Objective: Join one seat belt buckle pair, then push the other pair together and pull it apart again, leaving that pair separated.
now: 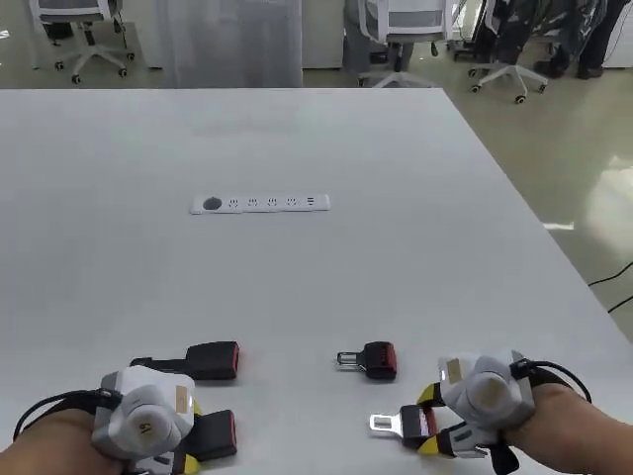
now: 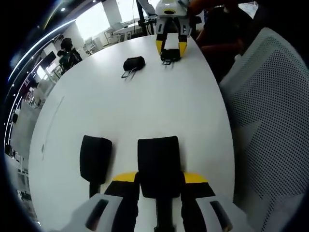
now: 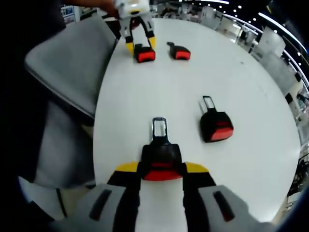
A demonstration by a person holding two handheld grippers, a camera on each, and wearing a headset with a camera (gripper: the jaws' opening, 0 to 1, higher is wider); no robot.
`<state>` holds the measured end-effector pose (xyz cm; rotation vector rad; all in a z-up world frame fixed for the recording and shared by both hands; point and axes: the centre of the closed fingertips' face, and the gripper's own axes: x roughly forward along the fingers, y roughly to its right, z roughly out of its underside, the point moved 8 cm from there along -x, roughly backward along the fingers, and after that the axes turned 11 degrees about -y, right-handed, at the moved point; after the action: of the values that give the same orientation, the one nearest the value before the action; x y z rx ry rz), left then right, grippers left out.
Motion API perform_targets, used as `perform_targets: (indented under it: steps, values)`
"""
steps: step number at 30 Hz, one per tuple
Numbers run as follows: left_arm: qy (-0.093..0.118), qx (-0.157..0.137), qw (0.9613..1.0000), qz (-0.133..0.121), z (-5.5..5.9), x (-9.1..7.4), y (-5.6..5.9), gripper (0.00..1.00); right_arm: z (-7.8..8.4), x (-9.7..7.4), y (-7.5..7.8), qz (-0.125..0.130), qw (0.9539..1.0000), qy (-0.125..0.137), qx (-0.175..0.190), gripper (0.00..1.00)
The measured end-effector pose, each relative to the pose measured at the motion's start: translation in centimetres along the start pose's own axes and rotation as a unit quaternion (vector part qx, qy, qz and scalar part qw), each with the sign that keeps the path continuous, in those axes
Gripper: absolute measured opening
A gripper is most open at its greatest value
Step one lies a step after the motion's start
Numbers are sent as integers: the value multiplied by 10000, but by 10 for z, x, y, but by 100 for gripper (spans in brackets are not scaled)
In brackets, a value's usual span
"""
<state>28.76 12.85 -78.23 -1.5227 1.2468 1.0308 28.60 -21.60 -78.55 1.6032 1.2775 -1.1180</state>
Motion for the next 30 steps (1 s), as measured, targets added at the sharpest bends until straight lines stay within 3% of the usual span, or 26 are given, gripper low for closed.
perform_targets:
  steps: [5,10,21,30]
  values:
    - [6,267,9996,41,1,2,-2,33,0,1,0,-62,9999,97,122,33]
    - [56,206,9998,65,4,4,-4,33,1,1,0,-53,9998,139,136,33]
    - [-144,198,9995,183,0,3,-3,33,-2,2,0,-48,9997,155,161,34]
    - [-186,190,9994,203,-3,2,-2,33,-46,15,-14,-17,9997,218,-147,33]
